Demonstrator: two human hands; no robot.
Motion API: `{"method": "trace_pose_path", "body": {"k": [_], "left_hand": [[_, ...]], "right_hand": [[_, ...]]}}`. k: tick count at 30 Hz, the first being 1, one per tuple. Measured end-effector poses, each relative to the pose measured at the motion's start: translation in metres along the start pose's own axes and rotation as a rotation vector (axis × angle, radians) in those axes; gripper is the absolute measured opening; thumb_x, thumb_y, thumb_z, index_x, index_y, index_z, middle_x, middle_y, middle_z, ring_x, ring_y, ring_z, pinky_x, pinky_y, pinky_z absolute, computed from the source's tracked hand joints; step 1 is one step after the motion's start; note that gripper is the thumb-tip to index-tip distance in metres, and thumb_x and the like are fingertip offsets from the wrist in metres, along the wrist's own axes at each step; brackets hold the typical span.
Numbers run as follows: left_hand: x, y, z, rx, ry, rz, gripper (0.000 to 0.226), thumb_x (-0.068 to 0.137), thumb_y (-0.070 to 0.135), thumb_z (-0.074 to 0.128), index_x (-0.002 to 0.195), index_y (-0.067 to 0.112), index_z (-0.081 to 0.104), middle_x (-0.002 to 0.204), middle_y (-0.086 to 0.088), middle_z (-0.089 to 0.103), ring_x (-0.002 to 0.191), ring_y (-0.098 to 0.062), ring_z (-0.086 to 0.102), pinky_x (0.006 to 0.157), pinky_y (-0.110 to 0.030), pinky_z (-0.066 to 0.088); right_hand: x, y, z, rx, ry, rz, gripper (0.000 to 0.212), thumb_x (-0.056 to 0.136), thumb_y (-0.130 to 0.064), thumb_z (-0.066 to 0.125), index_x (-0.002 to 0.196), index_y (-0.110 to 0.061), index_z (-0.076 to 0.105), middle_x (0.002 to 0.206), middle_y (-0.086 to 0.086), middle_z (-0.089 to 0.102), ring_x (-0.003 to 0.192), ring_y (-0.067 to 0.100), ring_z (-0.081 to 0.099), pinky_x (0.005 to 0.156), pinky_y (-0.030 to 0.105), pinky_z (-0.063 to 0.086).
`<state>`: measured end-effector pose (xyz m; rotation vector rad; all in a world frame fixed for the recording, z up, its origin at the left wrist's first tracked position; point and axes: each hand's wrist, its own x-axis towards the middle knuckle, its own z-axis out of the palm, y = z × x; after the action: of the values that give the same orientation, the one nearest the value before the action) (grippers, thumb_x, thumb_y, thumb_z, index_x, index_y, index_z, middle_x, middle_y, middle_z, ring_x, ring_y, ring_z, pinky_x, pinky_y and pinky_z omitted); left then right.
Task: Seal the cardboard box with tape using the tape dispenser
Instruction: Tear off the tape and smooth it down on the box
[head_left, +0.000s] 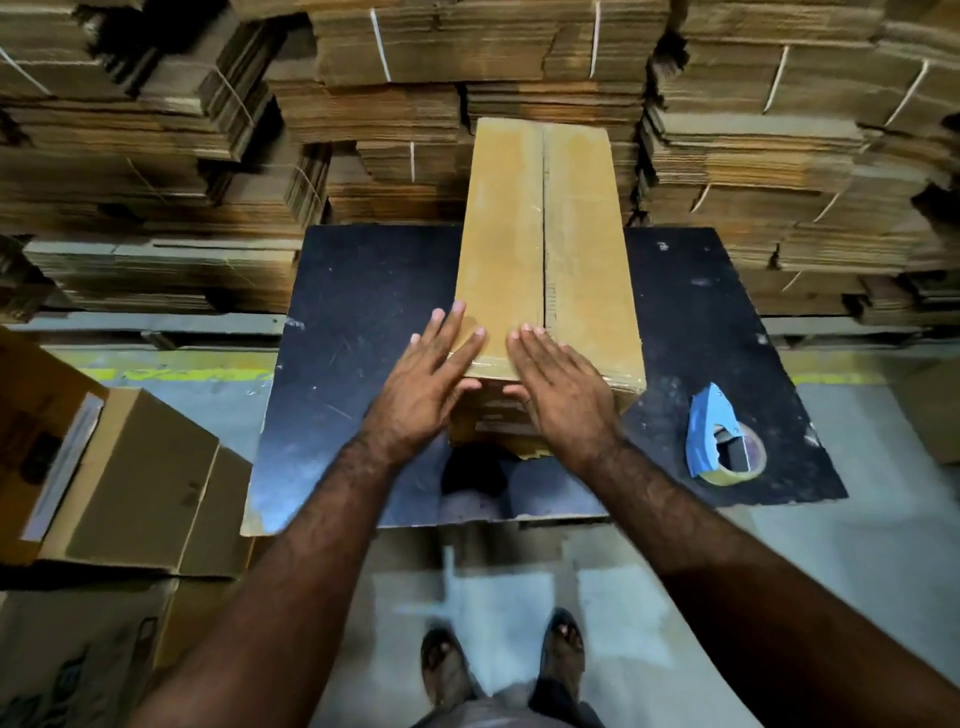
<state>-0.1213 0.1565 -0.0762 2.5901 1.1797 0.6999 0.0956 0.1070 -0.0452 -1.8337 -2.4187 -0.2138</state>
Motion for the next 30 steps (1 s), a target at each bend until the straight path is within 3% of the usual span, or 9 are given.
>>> {"method": "trace_pose_path", "body": {"k": [4,7,10,13,16,20,25,30], "left_hand": [[0.008,0.014,-0.01,0.071,-0.029,0.026,0.058,0.106,0.046,0.028,0.158,0.018,0.027,0.168,-0.005,0.014,0.155,-0.024,0.005,0.123,-0.052,0.018],[0.021,0.025,-0.007,0.128,-0.036,0.019,0.059,0.107,0.047,0.02,0.156,0.016,0.032,0.165,-0.006,0.023,0.154,-0.026,0.015,0.12,-0.052,0.025],[0.022,0.012,-0.001,0.235,-0.049,0.077,0.058,0.106,0.045,0.029,0.156,0.018,0.032,0.165,-0.005,0.023,0.153,-0.027,0.017,0.121,-0.05,0.023],[0.017,0.007,0.0,0.308,-0.066,0.131,0.06,0.104,0.045,0.037,0.158,0.02,0.028,0.167,-0.002,0.019,0.155,-0.026,0.012,0.122,-0.048,0.02],[0.019,0.01,-0.003,0.325,-0.076,0.105,0.061,0.104,0.05,0.031,0.158,0.02,0.028,0.167,-0.002,0.019,0.155,-0.025,0.01,0.123,-0.05,0.018],[0.033,0.034,-0.013,0.357,-0.09,0.099,0.066,0.104,0.056,0.021,0.155,0.017,0.034,0.164,-0.002,0.026,0.154,-0.023,0.017,0.121,-0.053,0.02],[0.046,0.061,0.005,0.403,-0.118,-0.001,0.062,0.105,0.051,0.022,0.154,0.015,0.038,0.161,-0.004,0.033,0.149,-0.025,0.03,0.114,-0.054,0.034],[0.043,0.051,0.004,0.487,-0.181,0.141,0.064,0.104,0.052,0.029,0.157,0.016,0.03,0.164,-0.004,0.026,0.151,-0.027,0.026,0.117,-0.051,0.03]], "right_hand": [[0.001,0.009,-0.008,0.134,0.013,0.033,0.069,0.103,-0.052,0.017,0.148,-0.004,0.041,0.153,0.015,0.04,0.143,0.026,0.036,0.116,0.043,0.032],[0.002,0.011,-0.01,0.106,-0.01,0.101,0.073,0.103,-0.05,0.005,0.149,-0.004,0.038,0.154,0.015,0.038,0.144,0.026,0.035,0.118,0.042,0.029],[0.001,0.013,-0.003,0.023,-0.019,0.054,0.068,0.103,-0.045,0.013,0.148,-0.002,0.039,0.153,0.016,0.04,0.141,0.028,0.039,0.115,0.044,0.03],[-0.01,0.024,0.007,-0.041,-0.013,0.011,0.065,0.104,-0.048,0.021,0.152,-0.006,0.031,0.157,0.014,0.033,0.145,0.026,0.032,0.117,0.043,0.03],[-0.015,0.033,0.005,-0.039,-0.013,-0.014,0.067,0.102,-0.051,0.026,0.151,-0.006,0.034,0.155,0.014,0.036,0.144,0.027,0.034,0.114,0.045,0.035],[-0.018,0.047,-0.009,0.072,0.056,0.04,0.067,0.102,-0.052,0.028,0.145,-0.003,0.044,0.151,0.016,0.043,0.142,0.027,0.038,0.118,0.042,0.028],[-0.021,0.062,-0.009,0.053,0.033,0.029,0.061,0.104,-0.042,0.024,0.144,-0.001,0.046,0.15,0.018,0.043,0.14,0.028,0.041,0.117,0.042,0.024],[-0.024,0.075,0.001,-0.023,-0.05,-0.077,0.068,0.104,-0.048,0.017,0.149,-0.001,0.036,0.154,0.02,0.036,0.143,0.031,0.035,0.117,0.045,0.027]]}}
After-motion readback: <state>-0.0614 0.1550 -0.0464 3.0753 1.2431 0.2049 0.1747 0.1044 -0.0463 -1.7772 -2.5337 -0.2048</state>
